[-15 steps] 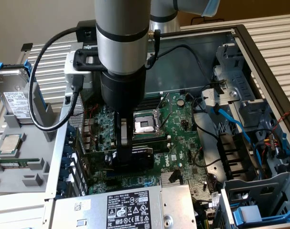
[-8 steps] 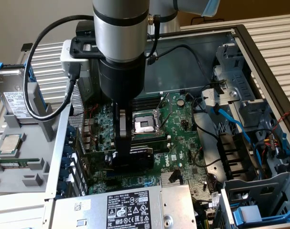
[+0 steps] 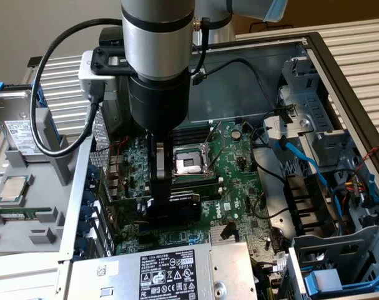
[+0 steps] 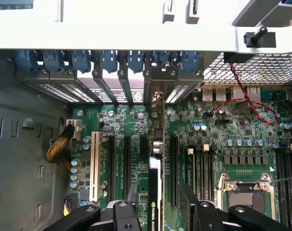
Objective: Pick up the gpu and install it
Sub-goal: 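Pick up the gpu and move the gpu toward the slot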
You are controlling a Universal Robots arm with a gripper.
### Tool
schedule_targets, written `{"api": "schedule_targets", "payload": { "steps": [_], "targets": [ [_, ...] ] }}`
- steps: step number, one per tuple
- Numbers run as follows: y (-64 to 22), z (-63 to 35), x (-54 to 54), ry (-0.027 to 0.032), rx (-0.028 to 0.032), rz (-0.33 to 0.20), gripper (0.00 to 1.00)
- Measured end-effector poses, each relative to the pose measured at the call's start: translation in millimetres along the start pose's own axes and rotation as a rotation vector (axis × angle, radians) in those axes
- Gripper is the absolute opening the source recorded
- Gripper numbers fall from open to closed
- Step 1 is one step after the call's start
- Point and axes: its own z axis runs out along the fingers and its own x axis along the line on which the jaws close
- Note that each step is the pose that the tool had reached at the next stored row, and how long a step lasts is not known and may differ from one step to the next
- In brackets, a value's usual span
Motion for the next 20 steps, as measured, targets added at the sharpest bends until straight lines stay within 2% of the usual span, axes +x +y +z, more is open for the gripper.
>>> {"api": "schedule_targets", "payload": {
  "steps": [4,6,7,9,10,12,20],
  "targets": [
    [0.0,0.0,0.0,0.0,0.0,0.0,0.45],
    [0.0,0.0,0.0,0.0,0.0,0.0,0.32],
    [0.0,0.0,0.0,0.0001,0.0,0.0,0.32],
    [0.0,0.0,0.0,0.0,0.0,0.0,0.2],
    [0.0,0.0,0.0,0.0,0.0,0.0,0.2],
    [0.0,0.0,0.0,0.0001,0.0,0.0,0.11],
    [0.0,0.0,0.0,0.0,0.0,0.0,0.11]
  ]
}}
